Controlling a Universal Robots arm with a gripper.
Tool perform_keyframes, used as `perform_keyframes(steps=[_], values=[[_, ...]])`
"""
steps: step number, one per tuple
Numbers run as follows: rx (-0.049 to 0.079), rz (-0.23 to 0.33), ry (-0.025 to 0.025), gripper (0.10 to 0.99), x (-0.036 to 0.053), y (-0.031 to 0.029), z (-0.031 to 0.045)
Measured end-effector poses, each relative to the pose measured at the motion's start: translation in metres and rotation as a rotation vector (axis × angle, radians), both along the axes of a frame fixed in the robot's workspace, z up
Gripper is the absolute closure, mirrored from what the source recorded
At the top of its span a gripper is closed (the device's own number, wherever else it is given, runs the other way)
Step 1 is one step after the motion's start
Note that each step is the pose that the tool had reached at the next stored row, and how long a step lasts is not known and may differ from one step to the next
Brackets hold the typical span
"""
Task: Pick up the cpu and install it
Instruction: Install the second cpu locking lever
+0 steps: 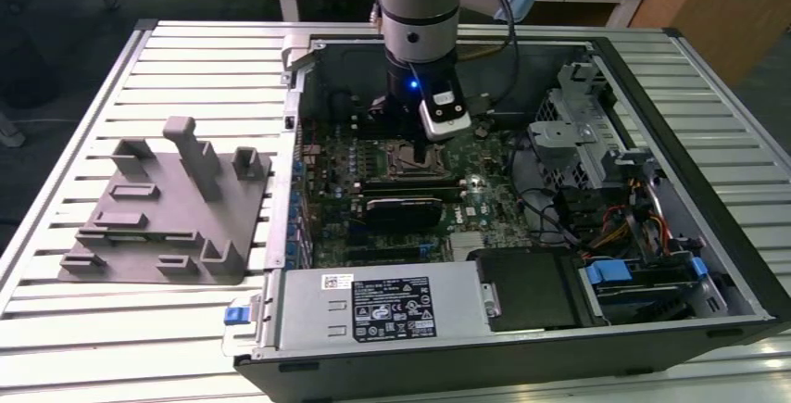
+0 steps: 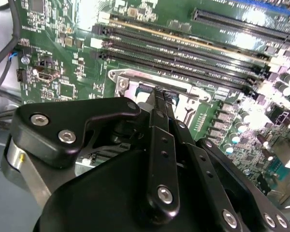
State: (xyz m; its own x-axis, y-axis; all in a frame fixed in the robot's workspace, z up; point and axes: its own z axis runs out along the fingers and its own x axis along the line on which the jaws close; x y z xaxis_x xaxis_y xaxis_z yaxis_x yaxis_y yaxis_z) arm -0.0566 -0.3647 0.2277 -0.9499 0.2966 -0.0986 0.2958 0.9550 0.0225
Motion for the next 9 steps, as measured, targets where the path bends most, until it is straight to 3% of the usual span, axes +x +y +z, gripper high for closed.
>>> perform_keyframes(steps=[9], values=[[0.000,0.000,0.0000,0.980,0.0000,-0.0104,0.0003]])
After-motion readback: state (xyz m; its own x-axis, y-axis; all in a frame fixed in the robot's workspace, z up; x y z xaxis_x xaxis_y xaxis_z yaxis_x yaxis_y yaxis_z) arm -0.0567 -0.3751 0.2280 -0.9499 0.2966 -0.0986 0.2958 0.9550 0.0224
